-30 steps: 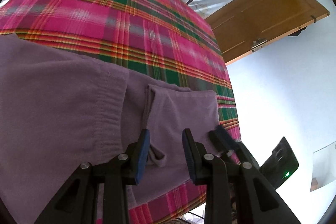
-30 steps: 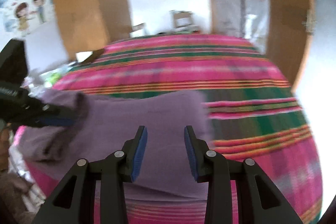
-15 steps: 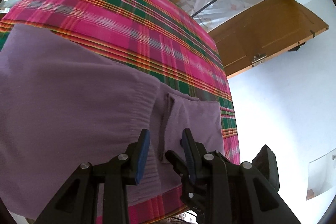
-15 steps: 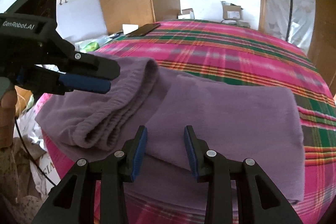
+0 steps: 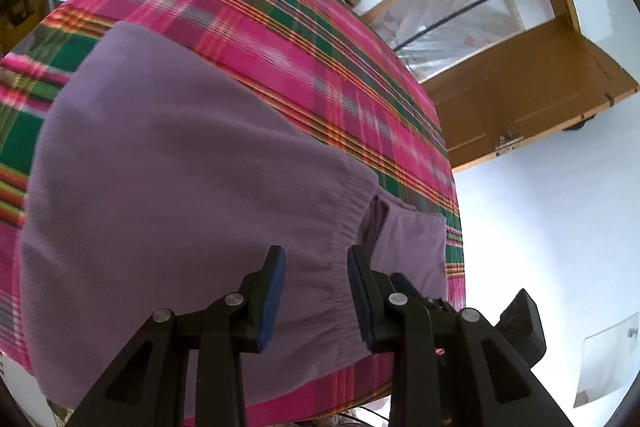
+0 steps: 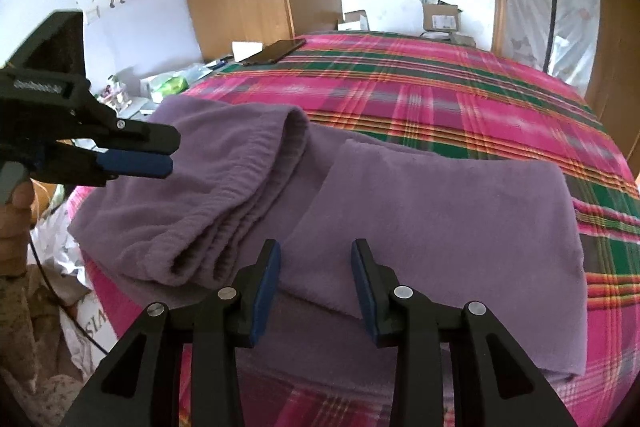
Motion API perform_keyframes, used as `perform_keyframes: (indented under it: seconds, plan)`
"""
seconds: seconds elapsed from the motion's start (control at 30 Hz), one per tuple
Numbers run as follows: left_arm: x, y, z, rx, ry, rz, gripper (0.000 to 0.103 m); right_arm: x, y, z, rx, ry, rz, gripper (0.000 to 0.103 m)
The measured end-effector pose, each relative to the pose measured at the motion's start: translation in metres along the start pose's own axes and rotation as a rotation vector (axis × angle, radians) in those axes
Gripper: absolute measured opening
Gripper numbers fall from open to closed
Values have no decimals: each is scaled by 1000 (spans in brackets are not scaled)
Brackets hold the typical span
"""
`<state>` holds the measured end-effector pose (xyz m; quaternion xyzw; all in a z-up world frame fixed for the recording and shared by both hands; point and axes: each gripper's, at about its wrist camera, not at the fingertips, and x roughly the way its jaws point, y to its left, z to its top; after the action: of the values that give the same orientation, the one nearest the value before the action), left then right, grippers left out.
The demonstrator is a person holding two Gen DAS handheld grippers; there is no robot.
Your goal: Fold clothes
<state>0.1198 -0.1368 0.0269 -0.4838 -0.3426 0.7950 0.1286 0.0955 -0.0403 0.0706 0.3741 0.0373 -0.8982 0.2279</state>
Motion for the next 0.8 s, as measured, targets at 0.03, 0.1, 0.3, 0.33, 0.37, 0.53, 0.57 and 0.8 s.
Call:
perform_keyframes:
  seconds: [0.03,0.1,0.3,0.33,0.37,0.53,0.57,0.8]
  plan:
    - [-2,3,0,-4,-2,0,32,-4,0,1,0,-16,-5,38]
    - [-8,8,-1,-14,-17,-2,32,-7,-1,3,4,-30,-7,38]
    - [-30,32,-5,-56,-57,9,32,2,6,0,-19,25,-26,38]
    - [-34,36,-5,-63,-63,11,32,-2,7,1,-16,11,-28,38]
    - [-38,40,-6,-70,-70,13,32,-7,7,3,-13,-4,-29,38]
    - [-59,60,-8,-106,-114,24,32,-32,23,15,-35,-109,0,38]
    - [-64,64,-8,-113,-126,28,32,-37,28,17,-47,-127,12,38]
    - [-88,95,-16,-173,-166,54,33,-26,88,22,-215,-122,141,38]
